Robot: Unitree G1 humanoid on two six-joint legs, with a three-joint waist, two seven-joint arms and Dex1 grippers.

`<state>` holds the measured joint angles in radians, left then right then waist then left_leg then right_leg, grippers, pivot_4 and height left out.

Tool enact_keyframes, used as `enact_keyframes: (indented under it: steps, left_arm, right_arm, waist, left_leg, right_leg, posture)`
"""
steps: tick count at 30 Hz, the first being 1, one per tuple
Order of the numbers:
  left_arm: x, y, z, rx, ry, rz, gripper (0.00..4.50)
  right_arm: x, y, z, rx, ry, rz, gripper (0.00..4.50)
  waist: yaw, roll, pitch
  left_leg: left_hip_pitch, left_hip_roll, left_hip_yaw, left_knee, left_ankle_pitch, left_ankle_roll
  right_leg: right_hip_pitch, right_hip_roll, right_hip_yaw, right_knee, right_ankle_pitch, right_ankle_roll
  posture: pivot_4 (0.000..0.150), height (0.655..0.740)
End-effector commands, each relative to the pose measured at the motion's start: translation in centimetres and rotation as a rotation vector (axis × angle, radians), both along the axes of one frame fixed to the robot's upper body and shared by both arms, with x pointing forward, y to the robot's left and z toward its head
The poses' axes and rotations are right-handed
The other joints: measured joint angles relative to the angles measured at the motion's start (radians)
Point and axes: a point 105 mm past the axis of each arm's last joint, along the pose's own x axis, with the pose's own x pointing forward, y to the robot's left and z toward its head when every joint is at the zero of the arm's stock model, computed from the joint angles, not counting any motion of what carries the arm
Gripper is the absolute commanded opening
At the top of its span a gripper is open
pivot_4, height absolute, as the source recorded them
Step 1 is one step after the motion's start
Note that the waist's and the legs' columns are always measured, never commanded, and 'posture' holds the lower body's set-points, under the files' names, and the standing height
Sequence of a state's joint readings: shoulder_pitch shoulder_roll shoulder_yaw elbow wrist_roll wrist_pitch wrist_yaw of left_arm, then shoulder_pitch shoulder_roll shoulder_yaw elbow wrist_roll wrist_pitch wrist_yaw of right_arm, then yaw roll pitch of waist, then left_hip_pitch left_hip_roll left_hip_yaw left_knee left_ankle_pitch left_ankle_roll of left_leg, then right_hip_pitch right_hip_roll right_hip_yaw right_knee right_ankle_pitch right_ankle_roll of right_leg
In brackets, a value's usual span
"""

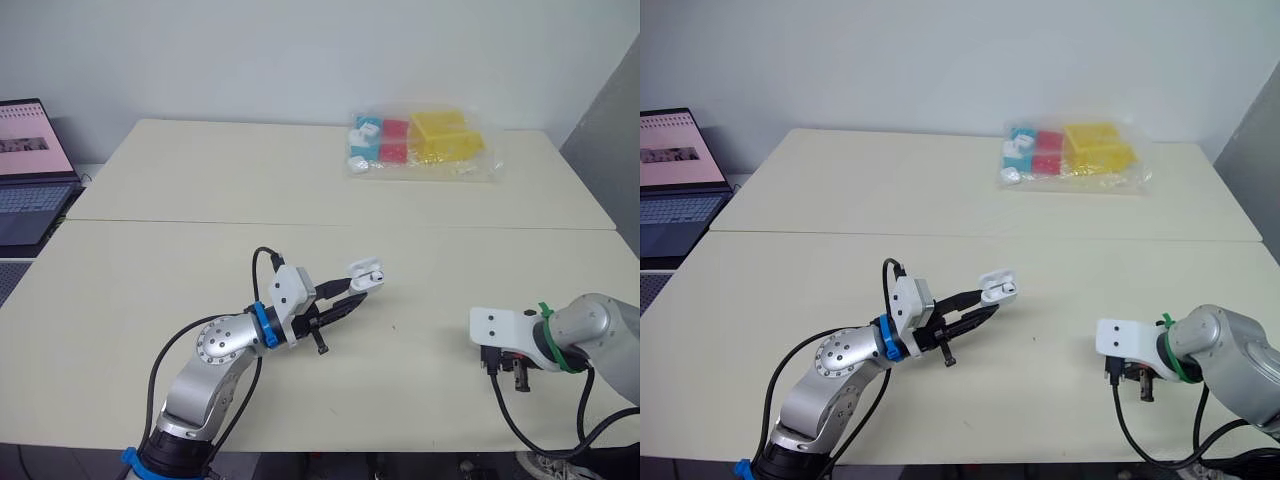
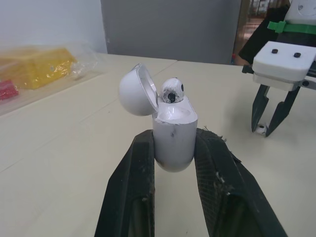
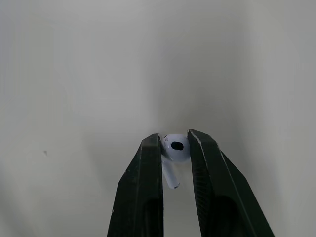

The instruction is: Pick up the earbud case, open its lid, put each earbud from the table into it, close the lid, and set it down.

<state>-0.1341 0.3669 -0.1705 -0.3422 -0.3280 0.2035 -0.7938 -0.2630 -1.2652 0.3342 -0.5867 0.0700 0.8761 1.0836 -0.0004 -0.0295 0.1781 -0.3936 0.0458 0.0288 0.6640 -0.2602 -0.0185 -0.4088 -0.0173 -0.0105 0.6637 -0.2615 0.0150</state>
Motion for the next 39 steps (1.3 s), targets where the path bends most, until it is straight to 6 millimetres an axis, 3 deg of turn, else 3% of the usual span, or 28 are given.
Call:
enact_keyframes:
  steps: [1, 8, 12, 16, 23, 39]
  left_arm:
    - [0.2, 0.1, 1.4, -0.031, -0.057, 0.006, 0.77]
    - [0.8, 0.0, 2.4, -0.055, -0.092, -0.003, 0.77]
    - [1.0, -0.3, 2.8, -0.061, -0.108, -0.015, 0.77]
    - [1.3, -0.5, 3.0, -0.066, -0.118, -0.016, 0.77]
    - [1.8, -0.7, 3.8, -0.099, -0.129, 0.011, 0.77]
    - [2.6, -0.6, 4.8, -0.13, -0.122, 0.026, 0.77]
  right_arm:
    - [0.6, 0.7, 3.6, 0.053, -0.088, 0.049, 0.39]
    - [-0.9, 5.6, 8.5, 0.459, -0.101, 0.12, 0.39]
    - [0.4, 9.8, 12.8, 0.913, -0.232, 0.106, 0.39]
    - [1.5, 11.8, 15.0, 1.183, -0.339, 0.029, 0.39]
    - [2.5, 14.2, 14.2, 1.38, -0.459, -0.099, 0.39]
    - [2.9, 15.3, 11.4, 1.403, -0.568, -0.127, 0.39]
  waist:
    - [0.0, 0.0, 0.0]
    - [0.0, -0.001, 0.0]
    - [-0.003, -0.002, 0.0]
    - [0.002, -0.002, -0.001]
    - [-0.001, -0.001, -0.001]
    - [-0.002, -0.001, -0.001]
  left_leg:
    - [0.0, 0.0, 0.0, 0.0, 0.0, 0.0]
    - [0.0, 0.0, -0.001, 0.0, 0.0, 0.0]
    - [0.0, 0.0, 0.0, 0.001, 0.0, 0.0]
    - [0.0, 0.001, -0.001, 0.0, 0.0, 0.0]
    - [-0.004, 0.0, 0.0, 0.0, 0.0, 0.0]
    - [-0.002, 0.001, -0.001, 0.0, 0.0, 0.0]
  right_leg:
    - [0.0, 0.0, 0.0, 0.0, 0.0, 0.0]
    - [0.0, 0.002, 0.0, 0.0, 0.0, 0.0]
    - [0.001, 0.003, 0.0, 0.0, 0.001, -0.002]
    - [0.0, 0.005, 0.0, 0.001, 0.002, -0.003]
    - [-0.003, 0.002, 0.001, 0.0, 0.005, -0.007]
    - [-0.003, 0.008, 0.0, 0.001, 0.005, -0.007]
  posture:
    - [0.15, 0.74]
    - [0.15, 0.74]
    - [0.15, 0.74]
    - [0.15, 0.74]
    - [0.15, 0.74]
    - [0.15, 0.74]
